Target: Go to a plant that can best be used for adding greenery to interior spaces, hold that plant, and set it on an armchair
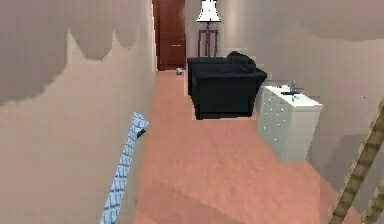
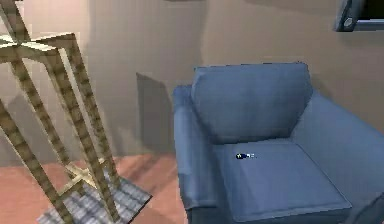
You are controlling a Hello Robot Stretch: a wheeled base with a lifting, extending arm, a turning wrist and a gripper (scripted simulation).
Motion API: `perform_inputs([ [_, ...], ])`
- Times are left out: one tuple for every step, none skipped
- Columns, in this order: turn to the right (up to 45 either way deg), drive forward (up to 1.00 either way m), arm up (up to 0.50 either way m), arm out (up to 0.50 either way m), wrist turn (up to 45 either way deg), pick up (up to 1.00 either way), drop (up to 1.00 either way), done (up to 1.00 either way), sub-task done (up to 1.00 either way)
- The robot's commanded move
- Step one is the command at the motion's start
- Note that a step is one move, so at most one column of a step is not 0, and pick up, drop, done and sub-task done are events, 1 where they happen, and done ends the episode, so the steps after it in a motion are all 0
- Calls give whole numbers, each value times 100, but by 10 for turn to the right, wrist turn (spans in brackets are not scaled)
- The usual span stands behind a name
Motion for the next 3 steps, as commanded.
perform_inputs([
  [0, 100, 0, 0, 0, 0, 0, 0, 0],
  [0, 65, 0, 0, 0, 0, 0, 0, 0],
  [-60, 0, 0, 0, 0, 0, 0, 0, 0],
])
